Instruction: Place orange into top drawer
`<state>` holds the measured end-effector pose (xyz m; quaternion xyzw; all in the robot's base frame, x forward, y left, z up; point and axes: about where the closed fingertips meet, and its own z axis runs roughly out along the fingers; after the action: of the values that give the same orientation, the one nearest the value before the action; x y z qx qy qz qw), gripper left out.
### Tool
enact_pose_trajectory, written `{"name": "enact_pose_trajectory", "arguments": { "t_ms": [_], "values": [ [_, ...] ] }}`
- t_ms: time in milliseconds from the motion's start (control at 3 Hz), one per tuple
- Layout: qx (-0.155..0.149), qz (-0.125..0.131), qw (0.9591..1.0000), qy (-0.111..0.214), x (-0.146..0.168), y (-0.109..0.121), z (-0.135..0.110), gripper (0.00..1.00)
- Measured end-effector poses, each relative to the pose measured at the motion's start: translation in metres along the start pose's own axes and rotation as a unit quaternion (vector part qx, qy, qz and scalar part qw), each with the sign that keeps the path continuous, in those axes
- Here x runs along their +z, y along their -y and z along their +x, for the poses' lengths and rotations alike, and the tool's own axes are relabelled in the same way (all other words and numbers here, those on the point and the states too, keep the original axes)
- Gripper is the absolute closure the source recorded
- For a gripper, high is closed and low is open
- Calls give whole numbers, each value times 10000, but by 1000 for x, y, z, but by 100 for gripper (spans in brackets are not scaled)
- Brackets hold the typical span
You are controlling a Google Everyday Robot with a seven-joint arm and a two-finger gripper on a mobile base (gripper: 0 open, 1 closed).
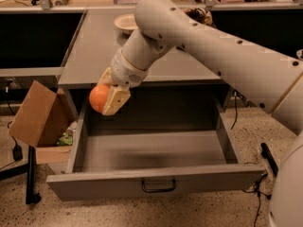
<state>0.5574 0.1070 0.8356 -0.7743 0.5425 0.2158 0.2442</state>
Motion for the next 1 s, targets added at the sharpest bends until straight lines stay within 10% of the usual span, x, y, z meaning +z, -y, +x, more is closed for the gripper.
{"name": "enact_pose_trajectory", "arguments": {
  "t_ms": [1000],
  "values": [
    [564, -388, 9929, -976, 53, -30, 54, 100]
  ]
}}
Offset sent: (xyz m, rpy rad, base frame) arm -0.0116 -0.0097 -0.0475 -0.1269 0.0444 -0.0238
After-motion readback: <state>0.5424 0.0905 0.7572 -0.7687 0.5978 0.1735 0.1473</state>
